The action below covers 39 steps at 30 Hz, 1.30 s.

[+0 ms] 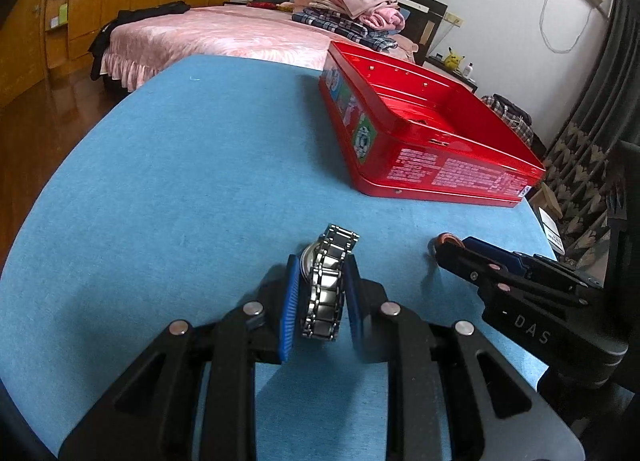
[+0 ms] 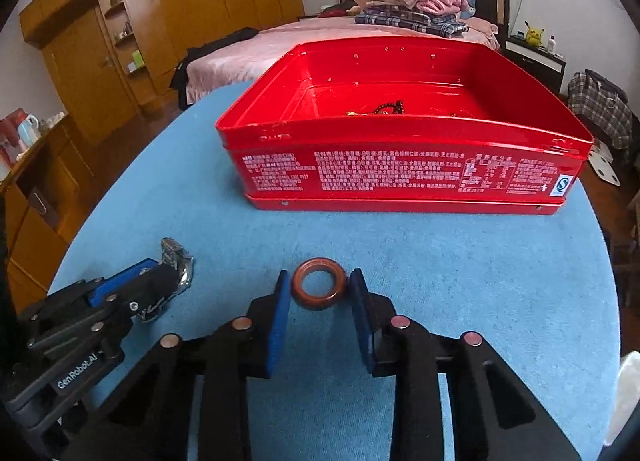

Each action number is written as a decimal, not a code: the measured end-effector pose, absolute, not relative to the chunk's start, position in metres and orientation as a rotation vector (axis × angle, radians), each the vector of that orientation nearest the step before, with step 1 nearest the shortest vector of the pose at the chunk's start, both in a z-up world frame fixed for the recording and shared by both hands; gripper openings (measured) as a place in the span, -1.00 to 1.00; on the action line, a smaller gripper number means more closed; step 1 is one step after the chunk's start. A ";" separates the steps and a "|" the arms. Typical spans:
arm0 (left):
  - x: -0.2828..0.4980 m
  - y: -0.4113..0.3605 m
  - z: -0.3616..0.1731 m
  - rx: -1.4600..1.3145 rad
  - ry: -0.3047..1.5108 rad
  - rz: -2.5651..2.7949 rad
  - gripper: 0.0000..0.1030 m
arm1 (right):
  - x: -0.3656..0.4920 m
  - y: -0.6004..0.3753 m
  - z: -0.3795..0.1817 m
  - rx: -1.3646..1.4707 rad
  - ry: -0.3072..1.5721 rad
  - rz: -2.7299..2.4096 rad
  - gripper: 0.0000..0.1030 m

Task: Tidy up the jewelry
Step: 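Grasp the brown ring with the right tool while the left tool holds the watch, then lower the watch and ring into the red tin and open both tools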

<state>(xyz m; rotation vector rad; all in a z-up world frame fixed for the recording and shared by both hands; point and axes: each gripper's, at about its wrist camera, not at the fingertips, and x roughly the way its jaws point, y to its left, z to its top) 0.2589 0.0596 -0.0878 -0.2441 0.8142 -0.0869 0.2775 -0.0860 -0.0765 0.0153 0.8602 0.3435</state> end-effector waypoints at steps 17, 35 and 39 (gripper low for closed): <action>0.244 0.033 -0.049 -0.222 0.718 -0.140 -0.60 | 0.245 -0.140 -0.033 0.062 0.755 0.303 -0.42; 0.270 0.007 -0.004 -0.228 0.608 -0.176 -0.60 | 0.271 -0.164 0.014 0.085 0.636 0.294 -0.42; 0.290 0.000 0.005 -0.234 0.574 -0.188 -0.60 | 0.292 -0.166 0.018 0.094 0.619 0.294 -0.42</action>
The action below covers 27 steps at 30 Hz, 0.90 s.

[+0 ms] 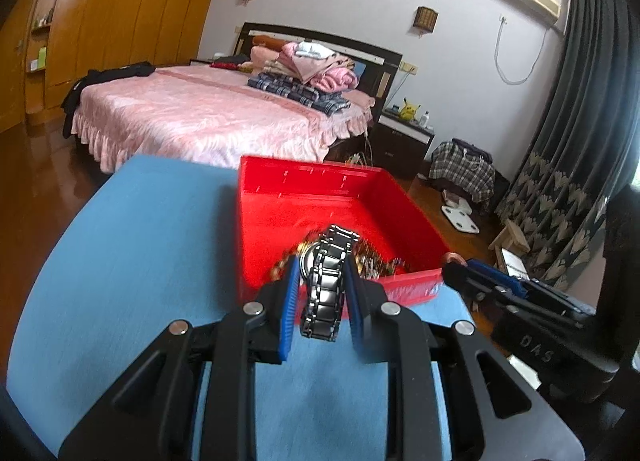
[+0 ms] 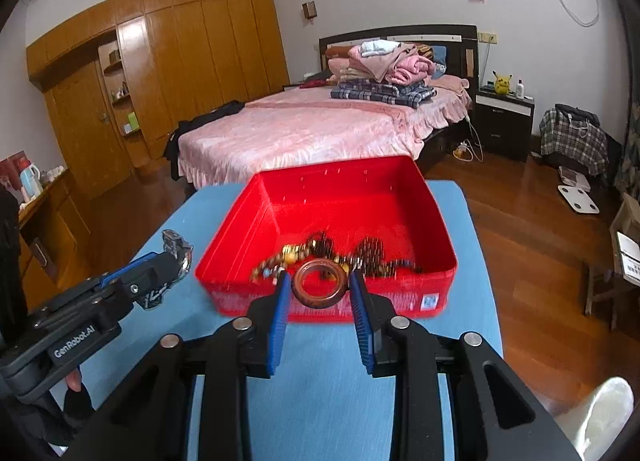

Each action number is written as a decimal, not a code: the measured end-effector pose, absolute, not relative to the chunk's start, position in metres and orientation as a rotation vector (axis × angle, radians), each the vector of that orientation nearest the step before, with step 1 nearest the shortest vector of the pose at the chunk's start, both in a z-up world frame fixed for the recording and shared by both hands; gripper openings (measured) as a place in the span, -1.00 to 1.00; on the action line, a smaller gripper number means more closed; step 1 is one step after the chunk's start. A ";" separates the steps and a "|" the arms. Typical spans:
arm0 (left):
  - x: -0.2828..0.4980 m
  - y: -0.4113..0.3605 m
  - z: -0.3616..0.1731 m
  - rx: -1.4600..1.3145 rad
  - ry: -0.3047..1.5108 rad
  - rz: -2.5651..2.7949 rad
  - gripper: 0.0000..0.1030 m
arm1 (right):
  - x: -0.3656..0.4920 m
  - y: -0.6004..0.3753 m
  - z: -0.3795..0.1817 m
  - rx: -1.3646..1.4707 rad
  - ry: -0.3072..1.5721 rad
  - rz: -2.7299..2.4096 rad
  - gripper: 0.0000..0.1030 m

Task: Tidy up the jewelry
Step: 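Lower the watch and ring into the red tin and open both tools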

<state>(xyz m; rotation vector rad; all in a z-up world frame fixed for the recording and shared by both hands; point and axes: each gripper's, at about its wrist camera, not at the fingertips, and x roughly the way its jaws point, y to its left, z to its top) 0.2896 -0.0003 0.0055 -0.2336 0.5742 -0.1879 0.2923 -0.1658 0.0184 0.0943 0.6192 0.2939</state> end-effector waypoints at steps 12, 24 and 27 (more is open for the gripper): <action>0.343 -0.013 0.005 -0.224 0.555 -0.191 -0.60 | 0.346 -0.157 0.019 0.083 0.598 0.306 -0.42; 0.379 -0.012 0.001 -0.170 0.563 -0.180 0.09 | 0.368 -0.177 0.011 0.111 0.560 0.204 0.62; 0.370 -0.005 0.005 -0.174 0.555 -0.173 0.25 | 0.360 -0.186 0.013 0.129 0.549 0.200 0.65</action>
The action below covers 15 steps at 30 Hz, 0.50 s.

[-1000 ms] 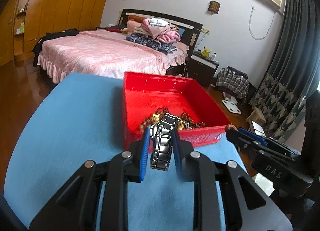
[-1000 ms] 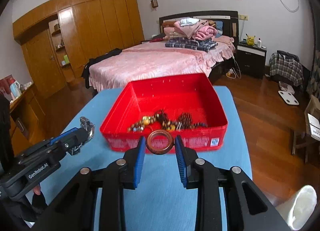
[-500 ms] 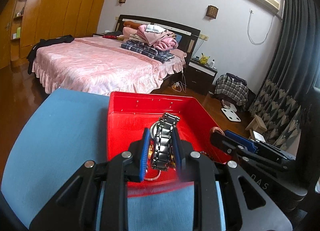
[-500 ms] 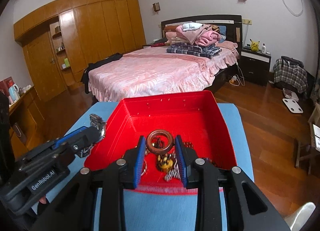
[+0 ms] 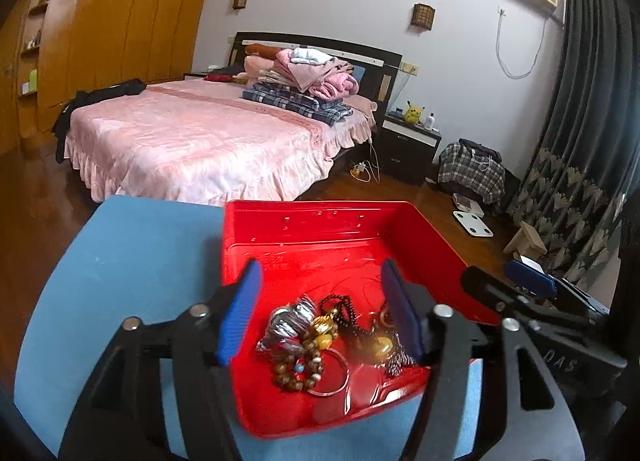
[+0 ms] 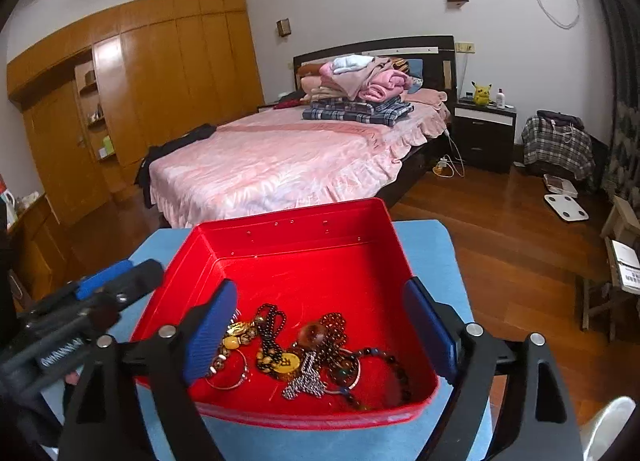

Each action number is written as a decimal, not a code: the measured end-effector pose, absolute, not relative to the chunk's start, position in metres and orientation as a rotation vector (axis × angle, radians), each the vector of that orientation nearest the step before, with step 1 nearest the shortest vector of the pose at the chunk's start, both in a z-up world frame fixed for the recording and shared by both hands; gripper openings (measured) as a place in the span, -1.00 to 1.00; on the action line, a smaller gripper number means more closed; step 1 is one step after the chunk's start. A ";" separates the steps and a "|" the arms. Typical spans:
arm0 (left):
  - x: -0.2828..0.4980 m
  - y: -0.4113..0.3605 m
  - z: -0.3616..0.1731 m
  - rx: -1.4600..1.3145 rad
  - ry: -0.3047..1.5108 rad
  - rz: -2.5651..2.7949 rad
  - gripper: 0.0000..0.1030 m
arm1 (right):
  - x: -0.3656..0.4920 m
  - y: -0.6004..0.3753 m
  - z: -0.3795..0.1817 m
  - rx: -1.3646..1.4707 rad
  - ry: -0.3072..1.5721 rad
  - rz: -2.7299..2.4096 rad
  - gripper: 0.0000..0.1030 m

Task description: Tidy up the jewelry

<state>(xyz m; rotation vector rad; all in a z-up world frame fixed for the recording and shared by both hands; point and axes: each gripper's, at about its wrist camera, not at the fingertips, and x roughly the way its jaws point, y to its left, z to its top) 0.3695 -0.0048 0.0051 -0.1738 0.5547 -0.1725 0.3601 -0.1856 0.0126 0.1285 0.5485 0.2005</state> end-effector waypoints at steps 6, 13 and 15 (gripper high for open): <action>0.342 0.004 0.016 -0.153 0.518 -0.132 0.63 | 0.343 -0.193 0.019 0.147 0.534 0.218 0.78; 0.312 0.010 0.030 -0.122 0.495 -0.087 0.83 | 0.315 -0.193 0.030 0.143 0.515 0.255 0.88; 0.305 0.012 0.033 -0.121 0.486 -0.077 0.86 | 0.308 -0.194 0.034 0.152 0.514 0.266 0.88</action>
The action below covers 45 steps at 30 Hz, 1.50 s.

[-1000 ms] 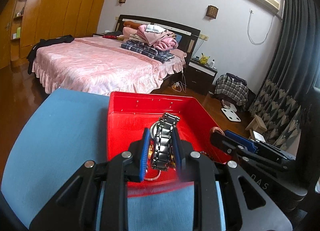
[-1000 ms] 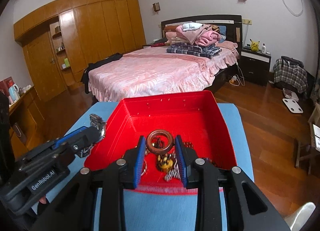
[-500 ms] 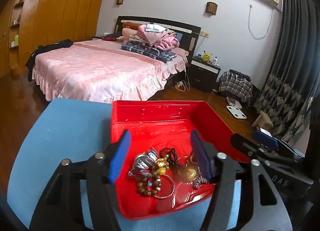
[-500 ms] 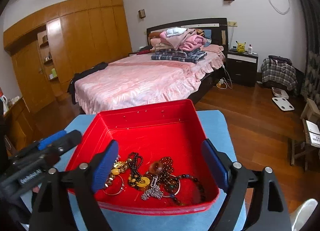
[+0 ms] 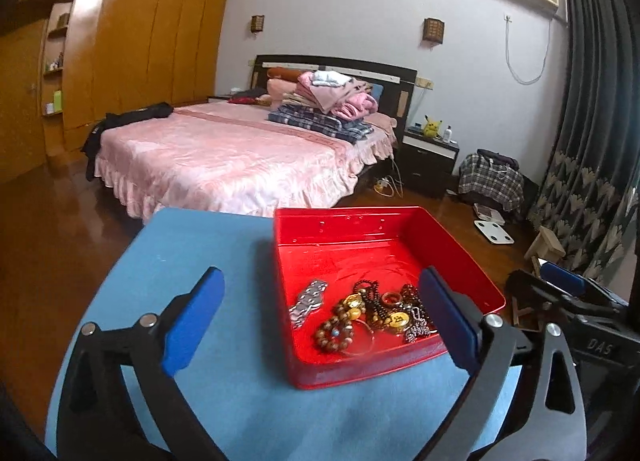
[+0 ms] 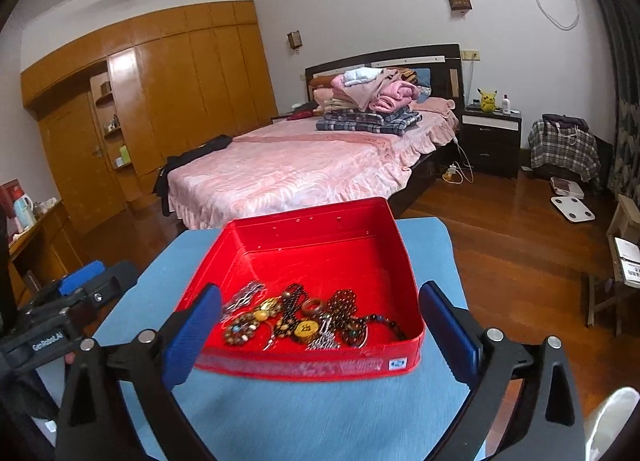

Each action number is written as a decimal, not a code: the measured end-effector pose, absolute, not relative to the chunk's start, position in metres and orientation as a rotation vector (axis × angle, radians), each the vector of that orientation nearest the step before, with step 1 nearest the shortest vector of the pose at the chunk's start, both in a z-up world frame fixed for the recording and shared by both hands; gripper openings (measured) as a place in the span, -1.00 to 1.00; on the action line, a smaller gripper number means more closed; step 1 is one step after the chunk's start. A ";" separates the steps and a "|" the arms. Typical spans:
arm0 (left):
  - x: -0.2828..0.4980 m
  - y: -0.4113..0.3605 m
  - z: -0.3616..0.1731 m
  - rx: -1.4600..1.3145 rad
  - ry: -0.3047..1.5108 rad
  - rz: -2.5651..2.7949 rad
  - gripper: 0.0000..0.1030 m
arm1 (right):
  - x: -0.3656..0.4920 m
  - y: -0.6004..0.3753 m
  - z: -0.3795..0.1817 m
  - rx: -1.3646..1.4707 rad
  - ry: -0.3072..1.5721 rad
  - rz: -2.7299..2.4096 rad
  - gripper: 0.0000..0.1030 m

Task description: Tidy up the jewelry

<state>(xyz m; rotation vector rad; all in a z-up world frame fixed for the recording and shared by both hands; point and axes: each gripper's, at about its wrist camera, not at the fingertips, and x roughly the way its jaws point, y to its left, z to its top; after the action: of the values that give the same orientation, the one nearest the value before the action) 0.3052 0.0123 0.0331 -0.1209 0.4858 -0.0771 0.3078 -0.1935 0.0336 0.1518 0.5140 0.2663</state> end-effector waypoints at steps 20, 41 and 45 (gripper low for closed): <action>0.250 0.011 0.062 -0.075 0.401 -0.071 0.88 | 0.259 -0.194 0.066 0.142 0.454 0.324 0.88; 0.242 0.008 0.067 -0.073 0.408 -0.076 0.88 | 0.249 -0.189 0.068 0.117 0.443 0.326 0.88; 0.244 0.009 0.064 -0.073 0.417 -0.073 0.88 | 0.251 -0.188 0.065 0.118 0.449 0.326 0.88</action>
<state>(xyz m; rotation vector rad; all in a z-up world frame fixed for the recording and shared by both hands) 0.2438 0.0086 0.0637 -0.0727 0.4169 -0.0730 0.2510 -0.1879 0.0648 0.1183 0.4488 0.3259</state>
